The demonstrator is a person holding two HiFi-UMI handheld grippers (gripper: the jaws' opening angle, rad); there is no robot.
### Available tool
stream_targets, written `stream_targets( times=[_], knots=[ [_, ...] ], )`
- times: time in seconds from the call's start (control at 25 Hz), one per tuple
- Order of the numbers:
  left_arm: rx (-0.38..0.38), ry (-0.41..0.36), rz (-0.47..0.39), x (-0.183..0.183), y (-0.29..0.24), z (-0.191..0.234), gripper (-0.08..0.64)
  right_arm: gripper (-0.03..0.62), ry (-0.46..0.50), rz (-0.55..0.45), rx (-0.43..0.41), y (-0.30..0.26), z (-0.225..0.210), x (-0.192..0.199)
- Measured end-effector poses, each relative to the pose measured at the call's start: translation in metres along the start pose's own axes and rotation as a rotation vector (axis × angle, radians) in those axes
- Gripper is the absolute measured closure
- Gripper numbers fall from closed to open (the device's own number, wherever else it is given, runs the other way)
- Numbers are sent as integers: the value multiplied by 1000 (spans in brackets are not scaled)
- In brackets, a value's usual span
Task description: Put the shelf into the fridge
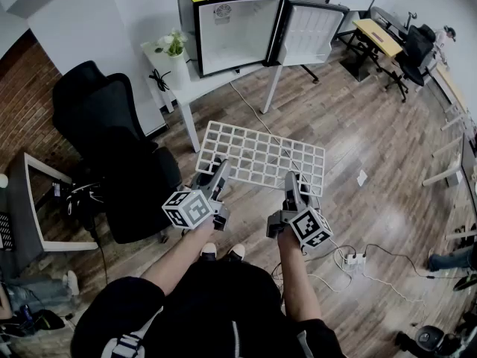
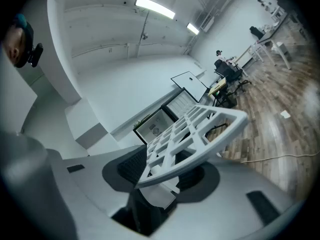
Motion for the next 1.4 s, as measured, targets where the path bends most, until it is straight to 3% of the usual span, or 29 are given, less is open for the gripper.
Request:
stream_targets(
  times=[0.92, 1.4],
  knots=[
    [-40, -16, -11, 9, -46, 2, 403, 403, -30, 57, -48, -39, -27, -26],
    [-74, 4, -22, -2, -129, 57, 405, 408, -24, 106, -48, -140, -45, -50]
  ],
)
Point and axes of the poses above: the fingertips, and each gripper's own axes: y backward along the fingers, z to its left, x out of its underside, the point moved 6 cm from there along y, backward along the fingers, and after that the axes turned 8 degrees about x, right-handed, at the moved point
